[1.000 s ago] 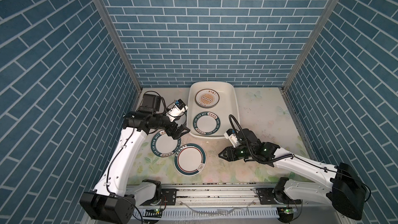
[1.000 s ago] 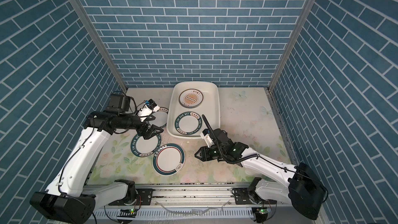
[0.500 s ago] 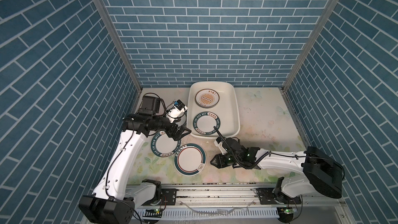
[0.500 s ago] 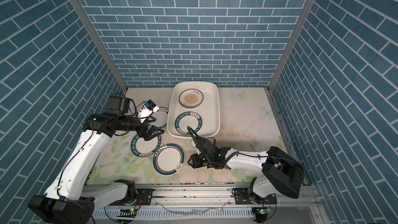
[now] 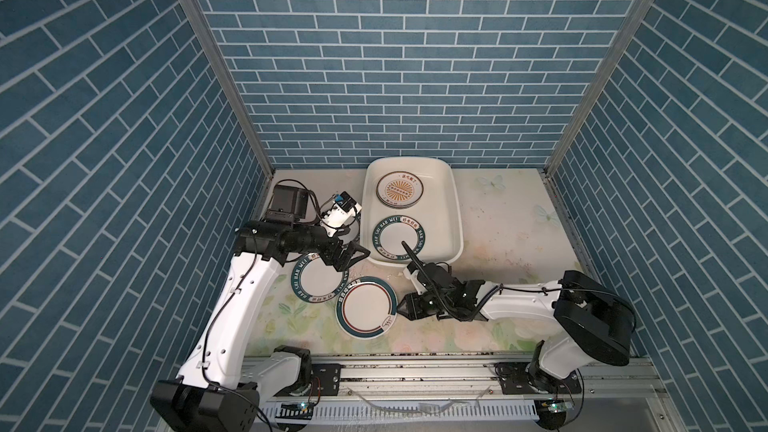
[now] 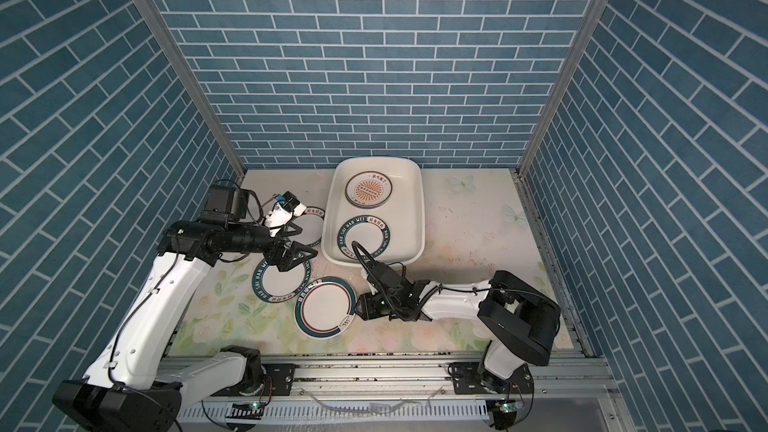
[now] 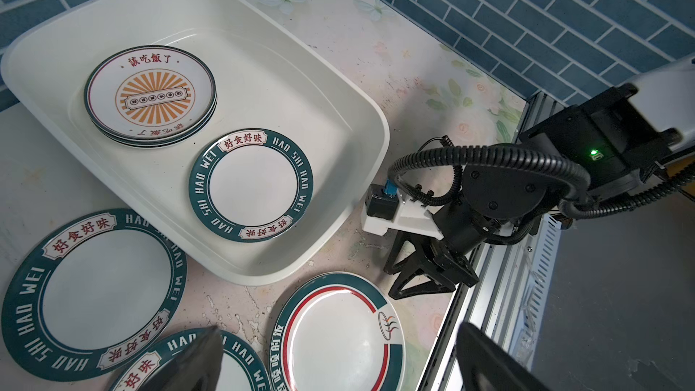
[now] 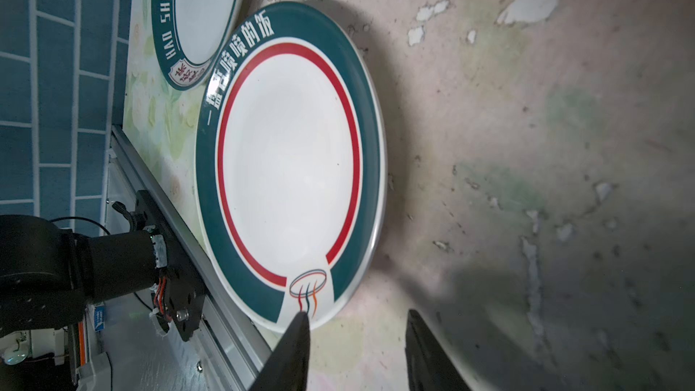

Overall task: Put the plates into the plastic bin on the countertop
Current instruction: 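Lower the right gripper onto the red-striped plate's rim and close it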

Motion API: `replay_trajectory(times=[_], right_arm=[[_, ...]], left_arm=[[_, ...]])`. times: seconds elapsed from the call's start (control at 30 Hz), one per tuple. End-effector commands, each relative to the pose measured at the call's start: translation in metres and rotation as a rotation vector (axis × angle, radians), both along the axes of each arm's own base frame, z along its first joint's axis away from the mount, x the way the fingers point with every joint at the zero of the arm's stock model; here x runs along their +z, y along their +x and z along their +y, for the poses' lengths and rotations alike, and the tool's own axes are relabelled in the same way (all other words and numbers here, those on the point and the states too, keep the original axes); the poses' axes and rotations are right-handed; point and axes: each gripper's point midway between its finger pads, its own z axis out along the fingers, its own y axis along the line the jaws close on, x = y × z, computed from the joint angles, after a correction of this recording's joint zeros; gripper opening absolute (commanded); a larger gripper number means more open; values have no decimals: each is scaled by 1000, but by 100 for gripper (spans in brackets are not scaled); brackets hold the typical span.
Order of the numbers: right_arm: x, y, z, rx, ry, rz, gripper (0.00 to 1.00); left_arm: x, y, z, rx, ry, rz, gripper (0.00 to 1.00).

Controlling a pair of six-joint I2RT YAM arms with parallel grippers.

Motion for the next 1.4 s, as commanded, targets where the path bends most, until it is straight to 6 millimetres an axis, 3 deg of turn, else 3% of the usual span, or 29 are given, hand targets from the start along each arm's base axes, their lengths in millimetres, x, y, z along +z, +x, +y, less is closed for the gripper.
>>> replay_trajectory(times=[0.0, 0.9, 1.37], right_arm=[[0, 4, 8, -19, -1, 4, 43], [-27, 13, 19, -40, -58, 45, 36], [-42, 19, 10, -97, -82, 67, 24]], left_arm=[[3, -4, -3, -12, -18, -8, 98], [3, -6, -4, -15, -27, -14, 98], [2, -7, -4, -14, -30, -12, 98]])
